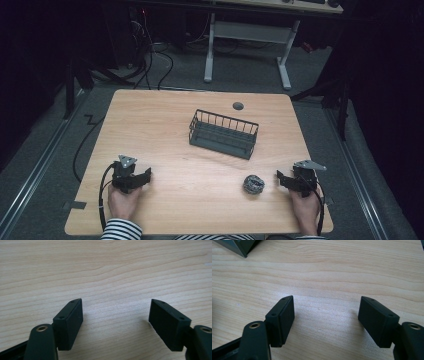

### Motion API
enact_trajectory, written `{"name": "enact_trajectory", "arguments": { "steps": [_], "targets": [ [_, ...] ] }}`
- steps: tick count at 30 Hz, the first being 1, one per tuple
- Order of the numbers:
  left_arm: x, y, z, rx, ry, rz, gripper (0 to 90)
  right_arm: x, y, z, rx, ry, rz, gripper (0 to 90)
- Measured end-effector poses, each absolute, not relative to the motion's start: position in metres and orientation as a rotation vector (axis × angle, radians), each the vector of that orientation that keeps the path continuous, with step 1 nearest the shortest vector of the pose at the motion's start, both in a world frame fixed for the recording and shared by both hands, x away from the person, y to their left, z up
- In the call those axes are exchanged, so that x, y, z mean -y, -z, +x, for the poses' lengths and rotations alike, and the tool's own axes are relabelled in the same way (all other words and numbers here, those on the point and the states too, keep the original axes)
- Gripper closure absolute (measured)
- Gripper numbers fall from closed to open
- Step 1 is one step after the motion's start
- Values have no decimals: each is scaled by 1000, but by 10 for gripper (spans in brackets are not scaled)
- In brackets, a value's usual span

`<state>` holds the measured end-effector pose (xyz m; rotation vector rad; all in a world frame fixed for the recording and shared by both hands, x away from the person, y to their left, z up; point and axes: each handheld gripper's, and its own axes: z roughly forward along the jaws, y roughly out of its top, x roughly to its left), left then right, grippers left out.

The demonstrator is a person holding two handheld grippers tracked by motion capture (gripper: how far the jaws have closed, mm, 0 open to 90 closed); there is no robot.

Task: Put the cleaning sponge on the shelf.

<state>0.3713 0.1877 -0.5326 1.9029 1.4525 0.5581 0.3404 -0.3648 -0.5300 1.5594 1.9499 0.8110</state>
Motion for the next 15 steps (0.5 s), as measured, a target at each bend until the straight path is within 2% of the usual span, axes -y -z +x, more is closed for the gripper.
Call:
{"name": "enact_trajectory", "arguments": {
  "steps": [15],
  "targets": [
    [-175,504,381,-1355,-482,1908,335,365,530,340,-1952,-812,1559,292]
  ]
}}
